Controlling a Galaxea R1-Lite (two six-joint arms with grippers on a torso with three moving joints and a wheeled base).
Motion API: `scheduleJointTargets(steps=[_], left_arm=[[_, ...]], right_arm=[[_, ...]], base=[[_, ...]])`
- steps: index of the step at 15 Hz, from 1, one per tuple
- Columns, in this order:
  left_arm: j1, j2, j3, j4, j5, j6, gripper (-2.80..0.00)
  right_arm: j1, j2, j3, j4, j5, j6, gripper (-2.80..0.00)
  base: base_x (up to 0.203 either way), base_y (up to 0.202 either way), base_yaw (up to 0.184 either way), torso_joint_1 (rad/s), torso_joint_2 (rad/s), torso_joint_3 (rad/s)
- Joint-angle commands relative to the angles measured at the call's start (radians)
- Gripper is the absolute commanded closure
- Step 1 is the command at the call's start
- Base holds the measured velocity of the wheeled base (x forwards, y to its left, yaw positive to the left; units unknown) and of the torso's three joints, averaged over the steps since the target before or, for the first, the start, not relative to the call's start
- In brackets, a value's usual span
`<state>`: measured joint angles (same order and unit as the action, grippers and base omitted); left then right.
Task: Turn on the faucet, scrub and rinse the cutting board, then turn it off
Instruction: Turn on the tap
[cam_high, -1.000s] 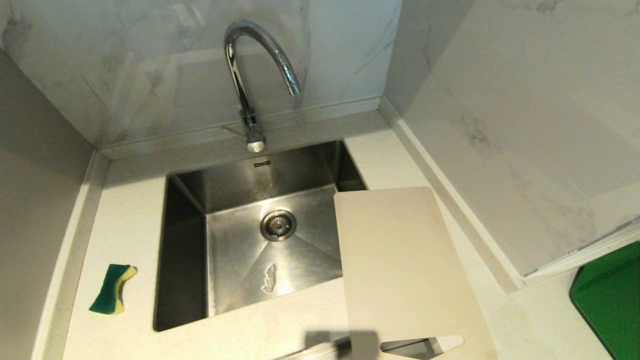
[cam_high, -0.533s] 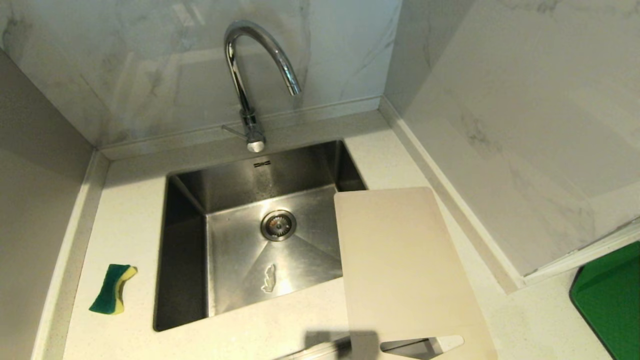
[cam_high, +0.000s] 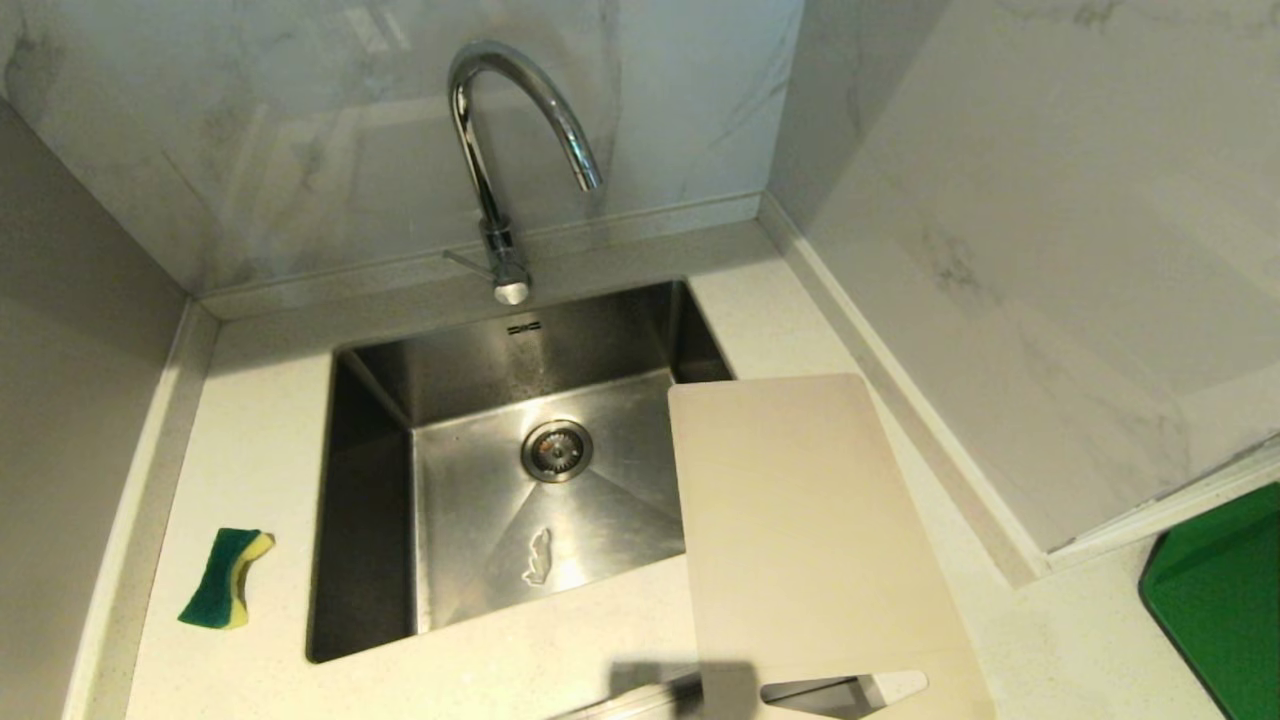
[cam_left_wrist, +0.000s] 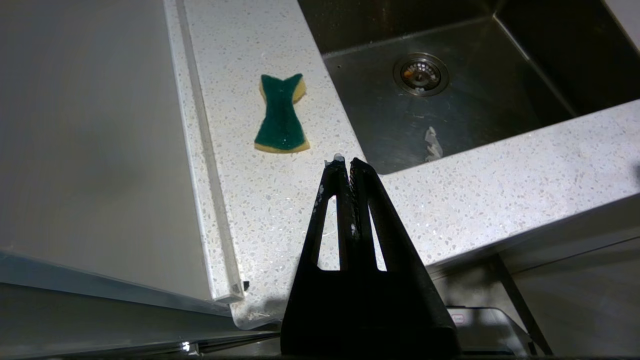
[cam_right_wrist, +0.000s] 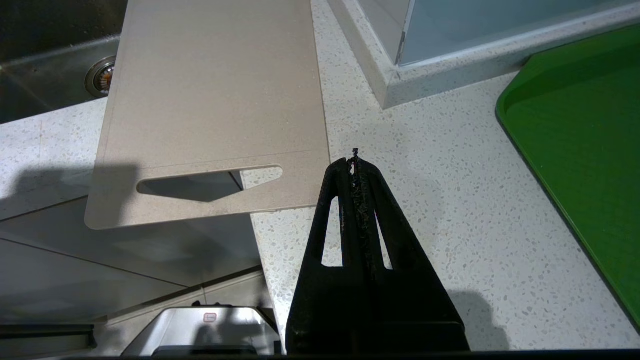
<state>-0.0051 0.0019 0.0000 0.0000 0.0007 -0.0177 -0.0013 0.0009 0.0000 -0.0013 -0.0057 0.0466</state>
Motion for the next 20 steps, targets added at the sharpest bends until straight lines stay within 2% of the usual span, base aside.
scheduleJointTargets(steps=[1, 6, 8, 11, 17, 20], left_arm=[[0.001, 0.0, 0.003, 0.0, 0.001, -0.002, 0.0], [0.004, 0.001, -0.002, 0.004, 0.002, 0.017, 0.0], [0.005, 0.021, -0.09, 0.03, 0.004, 0.036, 0.0], [0.005, 0.207, -0.329, 0.099, 0.02, 0.041, 0.0], [0.009, 0.698, -0.857, 0.179, 0.06, 0.056, 0.0], [0.009, 0.914, -1.125, 0.229, 0.119, 0.09, 0.0]], right_arm=[[0.0, 0.001, 0.0, 0.0, 0.0, 0.001, 0.0], [0.0, 0.001, 0.0, 0.0, 0.0, -0.001, 0.0], [0.0, 0.001, 0.0, 0.0, 0.0, -0.001, 0.0], [0.0, 0.001, 0.0, 0.0, 0.0, -0.001, 0.0], [0.0, 0.001, 0.0, 0.0, 0.0, -0.001, 0.0], [0.0, 0.001, 0.0, 0.0, 0.0, -0.001, 0.0]], base=[[0.0, 0.0, 0.0, 0.0, 0.0, 0.0], [0.0, 0.0, 0.0, 0.0, 0.0, 0.0], [0.0, 0.0, 0.0, 0.0, 0.0, 0.0], [0.0, 0.0, 0.0, 0.0, 0.0, 0.0], [0.0, 0.0, 0.0, 0.0, 0.0, 0.0], [0.0, 0.0, 0.0, 0.0, 0.0, 0.0]])
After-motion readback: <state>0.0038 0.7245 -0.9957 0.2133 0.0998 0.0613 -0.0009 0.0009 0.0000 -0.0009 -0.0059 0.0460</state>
